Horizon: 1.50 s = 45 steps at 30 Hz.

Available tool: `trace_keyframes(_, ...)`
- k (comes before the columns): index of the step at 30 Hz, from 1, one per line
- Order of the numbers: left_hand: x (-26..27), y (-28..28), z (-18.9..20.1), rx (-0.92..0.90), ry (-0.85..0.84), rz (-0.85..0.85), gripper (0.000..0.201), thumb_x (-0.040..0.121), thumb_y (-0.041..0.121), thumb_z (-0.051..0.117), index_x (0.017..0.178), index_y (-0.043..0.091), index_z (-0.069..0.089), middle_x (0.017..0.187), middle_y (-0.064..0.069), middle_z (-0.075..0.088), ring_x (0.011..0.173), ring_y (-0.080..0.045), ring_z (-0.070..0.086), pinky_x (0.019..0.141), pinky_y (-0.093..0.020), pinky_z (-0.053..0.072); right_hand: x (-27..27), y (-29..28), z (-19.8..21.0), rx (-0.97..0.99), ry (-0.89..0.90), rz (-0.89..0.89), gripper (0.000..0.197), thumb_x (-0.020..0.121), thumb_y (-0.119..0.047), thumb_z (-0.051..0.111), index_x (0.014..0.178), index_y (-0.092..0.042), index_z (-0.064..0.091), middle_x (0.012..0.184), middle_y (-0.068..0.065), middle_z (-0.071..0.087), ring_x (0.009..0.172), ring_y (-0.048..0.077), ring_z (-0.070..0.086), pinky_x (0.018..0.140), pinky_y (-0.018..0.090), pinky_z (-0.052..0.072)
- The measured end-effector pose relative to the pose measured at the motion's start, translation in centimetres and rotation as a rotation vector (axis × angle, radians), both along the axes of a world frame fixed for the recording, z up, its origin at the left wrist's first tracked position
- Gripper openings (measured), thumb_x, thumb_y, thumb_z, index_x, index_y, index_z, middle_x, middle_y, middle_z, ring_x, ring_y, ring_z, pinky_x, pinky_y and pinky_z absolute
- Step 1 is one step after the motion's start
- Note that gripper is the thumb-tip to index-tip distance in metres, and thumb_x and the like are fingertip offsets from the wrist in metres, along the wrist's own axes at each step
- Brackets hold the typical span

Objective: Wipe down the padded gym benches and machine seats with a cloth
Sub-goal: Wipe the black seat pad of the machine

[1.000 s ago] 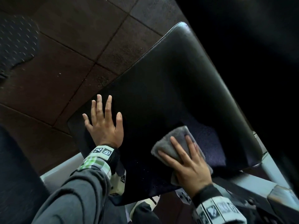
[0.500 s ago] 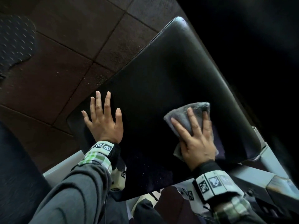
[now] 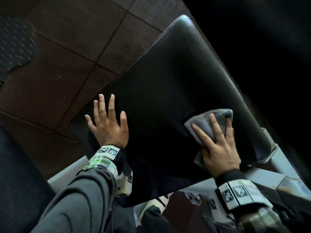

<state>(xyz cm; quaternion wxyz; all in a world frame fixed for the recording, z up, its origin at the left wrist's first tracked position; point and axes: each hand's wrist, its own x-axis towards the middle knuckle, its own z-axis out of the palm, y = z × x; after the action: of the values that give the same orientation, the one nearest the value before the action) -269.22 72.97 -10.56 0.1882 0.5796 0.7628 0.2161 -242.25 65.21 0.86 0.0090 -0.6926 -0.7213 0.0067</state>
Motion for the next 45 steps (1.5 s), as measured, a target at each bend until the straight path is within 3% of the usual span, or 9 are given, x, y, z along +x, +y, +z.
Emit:
trace_keyframes(10,-0.1,0.1,0.7,-0.105,0.008,-0.068,0.065,0.095,0.051,0.017,0.157,0.031,0.013,0.166,-0.001,0.004,0.152,-0.018,0.002,0.117,-0.059,-0.004,-2.4,-3.5,-0.3,-0.226,0.023,0.276,0.063,0.080,-0.030,0.047,0.139,-0.046,0.034,0.154,-0.001,0.024,0.140,0.040,0.016,0.107,0.054,0.025)
trace_keyframes(15,3.4,-2.5,3.2,-0.125,0.026,-0.054,0.070,0.093,0.048,0.023,0.155,0.014,0.025,0.164,-0.007,0.018,0.150,-0.022,0.018,0.115,-0.066,0.005,-1.9,-3.2,1.6,-0.306,0.342,0.224,0.064,0.076,-0.029,0.049,0.137,-0.046,0.039,0.154,-0.006,0.022,0.144,0.027,0.011,0.115,0.043,0.011)
trace_keyframes(18,8.7,-6.9,5.5,-0.019,-0.056,-0.114,0.064,0.090,0.045,0.038,0.147,0.013,0.038,0.154,-0.010,0.039,0.142,-0.025,0.038,0.113,-0.067,0.018,0.1,-2.1,2.6,-0.127,0.435,0.051,0.051,0.083,-0.027,0.044,0.134,-0.034,0.048,0.152,-0.003,0.027,0.143,0.020,0.017,0.117,0.040,0.009)
trace_keyframes(22,16.4,-11.5,7.9,-0.021,-0.042,-0.298,0.070,0.087,0.058,0.042,0.147,0.023,0.035,0.155,-0.003,0.037,0.145,-0.022,0.029,0.112,-0.060,0.014,1.7,-0.1,5.2,-0.050,0.351,-0.347,0.045,0.096,-0.022,0.044,0.141,-0.029,0.040,0.145,0.006,0.036,0.131,0.026,0.030,0.102,0.015,0.007)
trace_keyframes(25,18.7,-11.9,7.9,-0.112,0.037,-0.248,0.087,0.080,0.069,0.041,0.152,0.022,0.030,0.160,-0.003,0.027,0.149,-0.027,0.016,0.113,-0.060,0.009,2.3,0.2,6.2,-0.304,0.414,-0.514,0.048,0.100,-0.028,0.039,0.144,-0.040,0.026,0.147,0.001,0.035,0.125,0.021,0.036,0.087,0.022,0.012)
trace_keyframes(30,18.2,-15.2,6.2,-0.058,-0.010,-0.204,0.086,0.078,0.057,0.050,0.154,0.027,0.023,0.161,-0.002,0.025,0.150,-0.029,0.015,0.114,-0.060,0.011,2.2,-0.1,6.6,-0.303,0.307,-0.493,0.048,0.101,-0.029,0.035,0.145,-0.041,0.020,0.137,0.008,0.044,0.115,0.022,0.040,0.071,0.022,0.015)
trace_keyframes(34,18.7,-18.1,5.0,-0.009,-0.032,-0.188,0.077,0.085,0.057,0.050,0.154,0.032,0.024,0.160,-0.003,0.027,0.149,-0.033,0.014,0.114,-0.061,0.011,2.1,-0.1,6.5,-0.247,0.304,-0.463,0.049,0.100,-0.025,0.037,0.145,-0.038,0.022,0.137,0.012,0.044,0.117,0.025,0.035,0.083,0.026,0.012)
trace_keyframes(40,18.0,-14.2,5.5,0.058,-0.042,-0.210,0.062,0.089,0.055,0.048,0.148,0.040,0.033,0.158,-0.002,0.034,0.148,-0.033,0.020,0.118,-0.059,0.010,2.2,-0.3,5.3,-0.155,0.265,-0.415,0.051,0.099,-0.022,0.043,0.145,-0.034,0.025,0.143,0.015,0.038,0.124,0.029,0.029,0.091,0.028,0.008)
trace_keyframes(45,12.8,-11.4,3.6,0.001,-0.085,0.061,0.059,0.090,0.053,0.044,0.146,0.035,0.042,0.158,-0.007,0.034,0.147,-0.035,0.021,0.116,-0.063,0.019,2.7,-0.4,4.2,-0.098,0.263,-0.398,0.053,0.097,-0.020,0.046,0.145,-0.032,0.027,0.150,0.013,0.029,0.133,0.027,0.020,0.098,0.027,0.001)
